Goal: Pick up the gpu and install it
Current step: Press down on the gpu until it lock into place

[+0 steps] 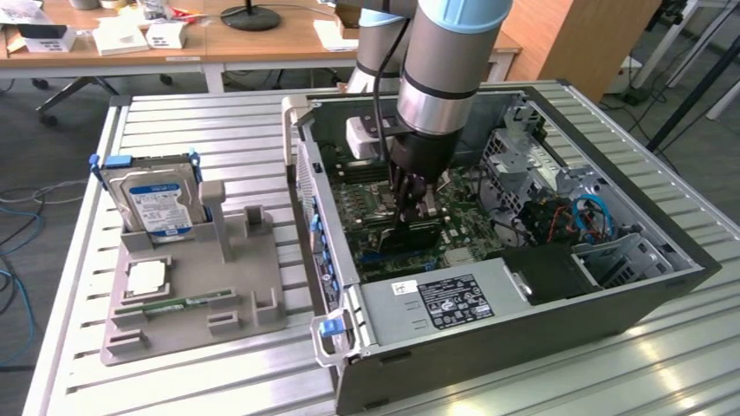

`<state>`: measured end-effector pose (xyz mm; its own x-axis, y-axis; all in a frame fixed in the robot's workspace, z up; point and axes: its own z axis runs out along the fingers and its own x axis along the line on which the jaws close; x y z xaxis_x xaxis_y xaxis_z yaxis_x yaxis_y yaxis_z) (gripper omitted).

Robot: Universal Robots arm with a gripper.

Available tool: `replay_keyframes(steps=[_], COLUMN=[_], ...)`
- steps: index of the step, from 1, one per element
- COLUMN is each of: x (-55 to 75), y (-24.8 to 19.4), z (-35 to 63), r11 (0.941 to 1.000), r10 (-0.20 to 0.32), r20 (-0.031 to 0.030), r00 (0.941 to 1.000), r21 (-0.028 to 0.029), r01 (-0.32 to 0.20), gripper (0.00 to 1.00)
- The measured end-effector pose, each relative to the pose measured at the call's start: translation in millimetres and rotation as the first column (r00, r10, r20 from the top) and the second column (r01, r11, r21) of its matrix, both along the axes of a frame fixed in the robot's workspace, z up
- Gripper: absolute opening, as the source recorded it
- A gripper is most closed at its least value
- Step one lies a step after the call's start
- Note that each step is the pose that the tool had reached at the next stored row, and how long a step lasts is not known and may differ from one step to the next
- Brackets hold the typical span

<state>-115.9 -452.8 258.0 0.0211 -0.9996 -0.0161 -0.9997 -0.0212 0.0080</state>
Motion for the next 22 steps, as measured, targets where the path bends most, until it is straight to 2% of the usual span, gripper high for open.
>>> replay_keyframes(steps=[22], x=[-1.2], y=[0.0], z=[-0.2], r11=[1.0000], r10=[0.000], r20=[-0.0001], r00=[1.0000], r21=[-0.0001], r01=[0.000], gripper=[0.10])
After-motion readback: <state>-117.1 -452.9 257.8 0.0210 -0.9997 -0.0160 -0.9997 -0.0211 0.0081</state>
